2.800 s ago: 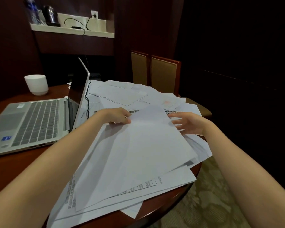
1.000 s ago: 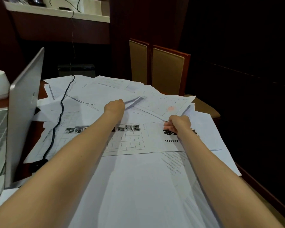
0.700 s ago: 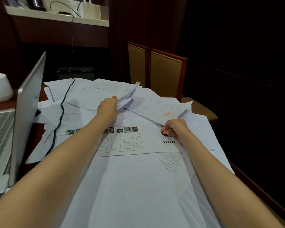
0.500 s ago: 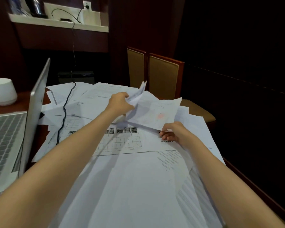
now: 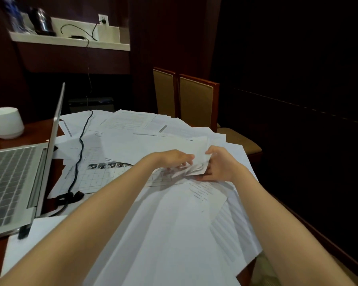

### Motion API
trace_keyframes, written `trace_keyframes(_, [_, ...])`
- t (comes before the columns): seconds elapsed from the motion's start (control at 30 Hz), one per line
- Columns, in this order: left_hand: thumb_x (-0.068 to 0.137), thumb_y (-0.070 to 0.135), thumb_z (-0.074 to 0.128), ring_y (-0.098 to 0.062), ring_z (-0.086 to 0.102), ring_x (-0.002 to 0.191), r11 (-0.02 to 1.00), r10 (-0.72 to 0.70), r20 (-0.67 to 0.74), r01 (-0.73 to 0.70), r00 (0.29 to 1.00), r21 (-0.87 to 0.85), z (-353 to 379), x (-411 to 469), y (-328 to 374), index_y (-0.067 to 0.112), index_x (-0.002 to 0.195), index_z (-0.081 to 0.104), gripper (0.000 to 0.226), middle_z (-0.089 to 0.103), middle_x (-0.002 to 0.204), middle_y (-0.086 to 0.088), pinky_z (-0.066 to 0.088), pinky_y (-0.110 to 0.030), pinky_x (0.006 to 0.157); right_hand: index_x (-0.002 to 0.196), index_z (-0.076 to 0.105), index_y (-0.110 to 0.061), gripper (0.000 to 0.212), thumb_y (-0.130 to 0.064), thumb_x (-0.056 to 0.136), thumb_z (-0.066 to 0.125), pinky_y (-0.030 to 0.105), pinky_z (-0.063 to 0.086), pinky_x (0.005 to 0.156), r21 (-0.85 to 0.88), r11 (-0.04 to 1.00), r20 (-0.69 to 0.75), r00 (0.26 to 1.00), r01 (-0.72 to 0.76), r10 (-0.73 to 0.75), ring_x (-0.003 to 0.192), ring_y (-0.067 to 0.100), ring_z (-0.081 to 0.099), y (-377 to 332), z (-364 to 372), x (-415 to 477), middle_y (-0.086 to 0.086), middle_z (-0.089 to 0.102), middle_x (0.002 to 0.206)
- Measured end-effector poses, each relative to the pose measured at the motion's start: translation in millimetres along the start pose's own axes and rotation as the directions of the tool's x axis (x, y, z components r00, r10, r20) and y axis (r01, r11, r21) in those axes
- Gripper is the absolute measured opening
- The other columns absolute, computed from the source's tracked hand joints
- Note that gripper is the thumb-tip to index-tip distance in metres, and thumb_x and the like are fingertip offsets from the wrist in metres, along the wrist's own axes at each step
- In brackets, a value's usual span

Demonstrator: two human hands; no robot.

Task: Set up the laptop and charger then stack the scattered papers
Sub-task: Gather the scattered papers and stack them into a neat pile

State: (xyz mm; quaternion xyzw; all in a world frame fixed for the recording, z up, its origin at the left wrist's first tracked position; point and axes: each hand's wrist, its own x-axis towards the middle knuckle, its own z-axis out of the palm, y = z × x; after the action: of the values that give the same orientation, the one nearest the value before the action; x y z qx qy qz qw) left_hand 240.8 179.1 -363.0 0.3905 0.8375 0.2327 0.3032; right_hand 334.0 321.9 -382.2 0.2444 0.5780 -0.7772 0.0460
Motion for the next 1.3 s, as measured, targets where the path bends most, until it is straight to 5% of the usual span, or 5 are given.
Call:
trace_keyframes(0.3, [0.095,0.026,0.049,-0.027,0.037,0.132,0.997,-0.046,-0.224,0.033,0.974,-0.064,-11.1,-20.8,-36.8,0.018,0.143,0.029,0.052,0.027,0.149,-0.010,0.032,-0.032,0.105,0.092,0.055,0.001,0.010,0.001,0.085,0.062,0.026,0.040,0.064,-0.374,0.926,-0.537,0.804,0.046,-0.257,0.074,0.022,0.051,20.1,20.0,11.9,0.007,0.053,0.077])
trace_keyframes(0.53, [0.083,0.024,0.068,-0.036,0.025,0.136,0.906,-0.301,-0.707,-0.038,0.640,-0.421,-31.6,-39.1,-80.4,0.014,0.148,0.001,0.094,0.018,0.151,-0.017,0.024,-0.044,0.111,0.119,0.056,0.004,0.033,0.007,0.086,0.056,0.027,0.040,0.080,-0.210,0.940,-0.592,0.730,0.269,-0.341,0.094,0.020,0.051,27.6,-5.3,-12.2,0.010,0.056,0.102])
trace_keyframes(0.67, [0.086,0.016,0.066,-0.031,0.033,0.135,0.734,-0.286,-0.714,-0.333,0.639,-0.592,-40.9,-51.6,-77.1,0.016,0.147,-0.012,0.099,0.028,0.149,-0.016,0.025,-0.038,0.111,0.124,0.055,0.003,0.037,0.002,0.087,0.060,0.031,0.044,0.083,-0.195,0.917,-0.552,0.733,0.349,-0.396,0.099,0.024,0.054,31.1,-12.3,-25.9,0.012,0.059,0.110])
trace_keyframes(0.87, [0.087,0.013,0.064,-0.026,0.056,0.113,0.687,-0.196,-0.805,-0.507,0.560,-0.520,-57.9,-79.0,-51.1,0.005,0.129,0.046,0.047,0.057,0.127,-0.011,0.043,-0.029,0.088,0.123,0.054,0.002,0.037,0.004,0.086,0.061,0.040,0.046,0.095,-0.178,0.856,-0.507,0.701,0.485,-0.502,0.109,0.032,0.057,18.8,-11.4,-42.1,0.016,0.060,0.116])
trace_keyframes(1.3, [0.086,0.016,0.064,-0.019,0.057,0.101,0.702,-0.023,-0.785,-0.549,0.620,-0.454,-55.7,-98.2,-33.4,0.008,0.124,0.052,0.040,0.059,0.112,-0.004,0.046,-0.031,0.081,0.109,0.058,-0.008,0.033,0.001,0.079,0.068,0.027,0.049,0.069,-0.203,0.767,-0.369,0.678,0.608,-0.635,0.091,0.021,0.060,-8.5,4.7,-71.8,0.005,0.063,0.104])
